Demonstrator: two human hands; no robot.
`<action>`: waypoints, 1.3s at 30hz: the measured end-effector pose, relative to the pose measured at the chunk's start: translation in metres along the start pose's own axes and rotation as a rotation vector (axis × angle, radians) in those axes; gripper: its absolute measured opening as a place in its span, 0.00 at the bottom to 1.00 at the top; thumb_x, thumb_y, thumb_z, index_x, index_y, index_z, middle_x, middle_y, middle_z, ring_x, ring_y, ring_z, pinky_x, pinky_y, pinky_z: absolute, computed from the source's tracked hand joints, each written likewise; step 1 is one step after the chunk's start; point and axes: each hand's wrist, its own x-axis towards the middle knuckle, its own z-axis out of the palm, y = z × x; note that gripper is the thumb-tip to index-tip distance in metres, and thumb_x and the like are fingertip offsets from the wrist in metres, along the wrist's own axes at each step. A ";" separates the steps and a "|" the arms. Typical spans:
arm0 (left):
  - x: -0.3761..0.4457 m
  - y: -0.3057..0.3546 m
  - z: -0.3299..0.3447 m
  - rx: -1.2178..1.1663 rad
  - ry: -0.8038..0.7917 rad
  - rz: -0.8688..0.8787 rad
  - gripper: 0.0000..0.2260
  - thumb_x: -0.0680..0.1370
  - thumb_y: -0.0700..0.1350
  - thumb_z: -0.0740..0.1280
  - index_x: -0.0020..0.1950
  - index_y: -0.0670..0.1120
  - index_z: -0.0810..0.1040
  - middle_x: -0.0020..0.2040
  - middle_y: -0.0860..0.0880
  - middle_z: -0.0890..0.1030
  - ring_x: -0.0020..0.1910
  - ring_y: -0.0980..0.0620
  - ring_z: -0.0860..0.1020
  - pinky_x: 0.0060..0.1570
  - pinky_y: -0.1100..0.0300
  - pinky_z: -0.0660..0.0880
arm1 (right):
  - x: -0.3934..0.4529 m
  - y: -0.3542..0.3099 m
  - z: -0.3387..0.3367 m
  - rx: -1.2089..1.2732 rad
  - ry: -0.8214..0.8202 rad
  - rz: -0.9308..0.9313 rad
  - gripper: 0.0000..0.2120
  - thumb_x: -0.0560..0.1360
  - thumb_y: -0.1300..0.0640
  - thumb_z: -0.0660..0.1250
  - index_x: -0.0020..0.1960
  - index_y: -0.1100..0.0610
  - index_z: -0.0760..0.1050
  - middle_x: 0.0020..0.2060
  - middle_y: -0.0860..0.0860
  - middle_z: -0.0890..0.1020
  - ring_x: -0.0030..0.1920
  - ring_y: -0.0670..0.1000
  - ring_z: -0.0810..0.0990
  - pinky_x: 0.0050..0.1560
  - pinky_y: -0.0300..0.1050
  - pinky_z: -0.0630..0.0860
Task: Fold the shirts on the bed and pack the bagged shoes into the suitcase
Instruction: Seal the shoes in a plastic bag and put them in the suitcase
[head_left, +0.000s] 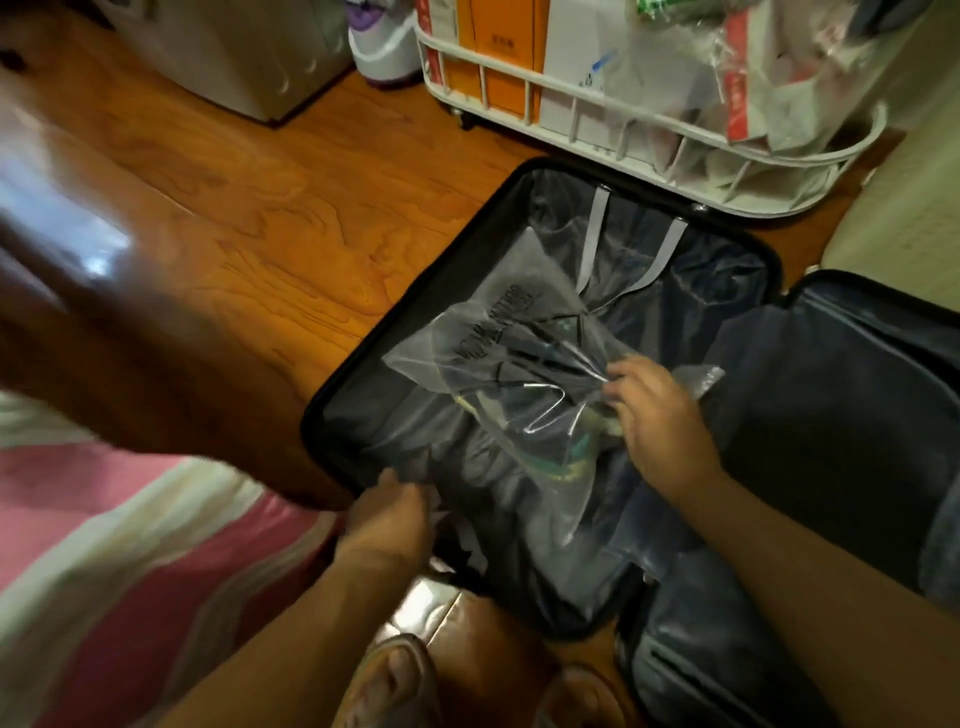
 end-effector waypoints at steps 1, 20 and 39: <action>-0.015 -0.007 0.003 0.058 -0.049 0.023 0.15 0.81 0.50 0.64 0.67 0.51 0.75 0.65 0.45 0.73 0.62 0.41 0.78 0.60 0.51 0.76 | -0.007 -0.006 0.010 -0.017 -0.067 -0.040 0.09 0.72 0.73 0.69 0.50 0.64 0.80 0.57 0.58 0.79 0.62 0.57 0.76 0.69 0.47 0.70; -0.181 0.040 -0.082 0.366 -0.632 0.146 0.18 0.85 0.48 0.60 0.71 0.39 0.74 0.57 0.40 0.79 0.51 0.42 0.78 0.57 0.52 0.76 | 0.044 -0.150 -0.099 -0.090 -0.757 0.230 0.21 0.81 0.56 0.65 0.73 0.53 0.70 0.68 0.56 0.71 0.68 0.59 0.72 0.67 0.50 0.71; -0.405 -0.304 -0.180 -1.715 0.566 -0.567 0.25 0.78 0.70 0.61 0.59 0.51 0.78 0.52 0.41 0.82 0.54 0.39 0.80 0.47 0.52 0.76 | 0.051 -0.580 -0.112 0.931 -0.853 0.519 0.44 0.70 0.25 0.64 0.77 0.51 0.65 0.73 0.48 0.71 0.69 0.54 0.73 0.65 0.52 0.71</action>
